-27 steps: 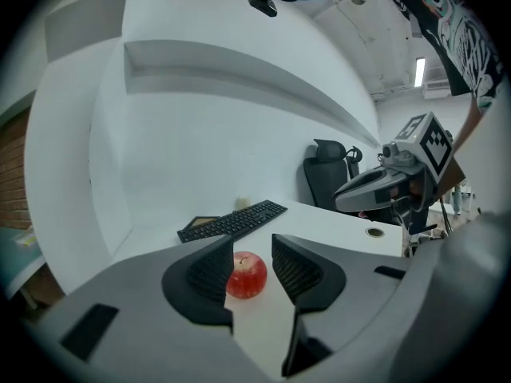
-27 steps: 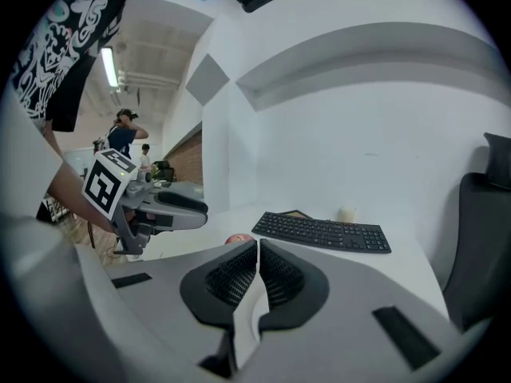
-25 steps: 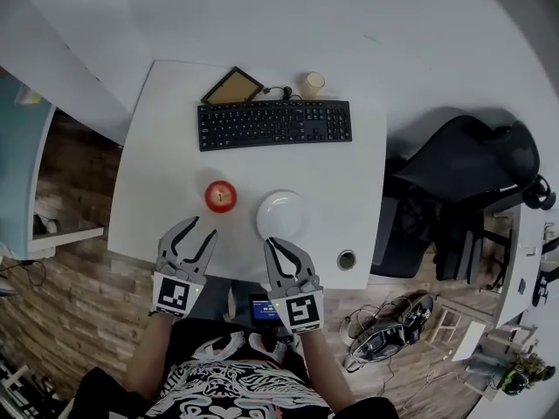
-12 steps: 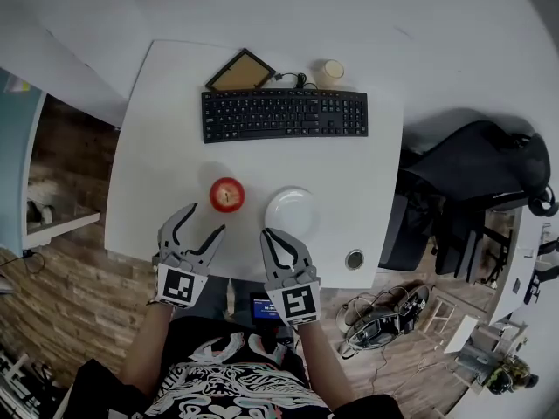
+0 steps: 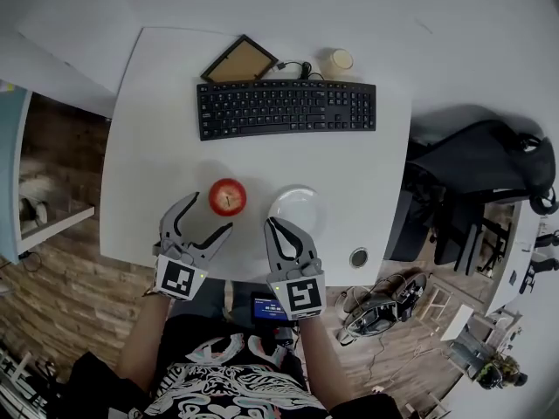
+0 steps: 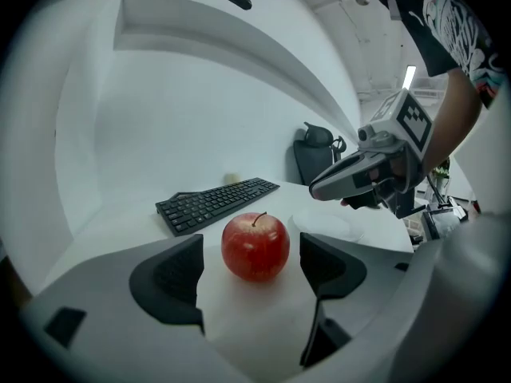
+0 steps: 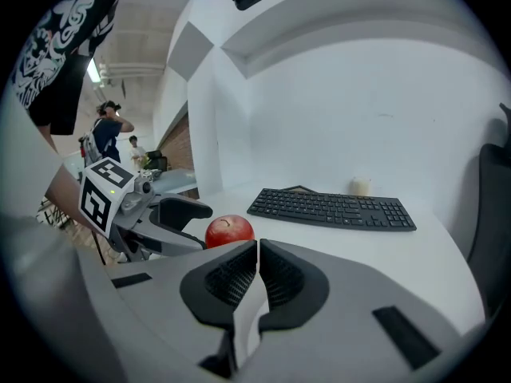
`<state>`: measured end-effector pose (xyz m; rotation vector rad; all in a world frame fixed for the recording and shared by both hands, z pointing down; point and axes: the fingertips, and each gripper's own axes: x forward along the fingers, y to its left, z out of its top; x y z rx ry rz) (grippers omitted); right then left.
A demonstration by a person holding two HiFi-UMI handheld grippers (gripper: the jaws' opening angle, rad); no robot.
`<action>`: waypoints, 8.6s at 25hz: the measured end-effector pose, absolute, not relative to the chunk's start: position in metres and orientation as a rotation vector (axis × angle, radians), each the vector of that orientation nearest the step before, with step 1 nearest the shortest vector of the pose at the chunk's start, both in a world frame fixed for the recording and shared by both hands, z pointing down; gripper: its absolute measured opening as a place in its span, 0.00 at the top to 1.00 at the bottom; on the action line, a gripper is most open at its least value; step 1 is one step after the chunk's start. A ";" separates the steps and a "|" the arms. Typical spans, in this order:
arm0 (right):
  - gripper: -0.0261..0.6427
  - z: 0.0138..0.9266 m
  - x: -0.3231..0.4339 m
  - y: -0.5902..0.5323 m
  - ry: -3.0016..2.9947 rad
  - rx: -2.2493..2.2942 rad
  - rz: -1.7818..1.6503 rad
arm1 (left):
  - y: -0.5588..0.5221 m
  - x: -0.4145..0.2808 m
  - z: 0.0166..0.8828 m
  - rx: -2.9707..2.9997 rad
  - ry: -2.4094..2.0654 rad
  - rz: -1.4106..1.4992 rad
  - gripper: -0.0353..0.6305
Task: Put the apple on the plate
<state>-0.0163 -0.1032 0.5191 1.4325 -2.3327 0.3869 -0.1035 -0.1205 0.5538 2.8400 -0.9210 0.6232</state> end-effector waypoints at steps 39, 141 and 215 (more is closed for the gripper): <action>0.91 0.559 -0.023 -0.152 -2.220 1.451 0.647 | -0.137 -0.077 0.583 2.912 -0.402 0.637 0.41; 0.91 0.462 0.057 -0.082 -2.296 1.515 0.486 | -0.079 -0.008 0.452 3.067 -0.390 0.500 0.41; 0.91 0.560 0.155 -0.042 -2.243 1.428 0.722 | -0.049 0.088 0.580 2.885 -0.526 0.647 0.41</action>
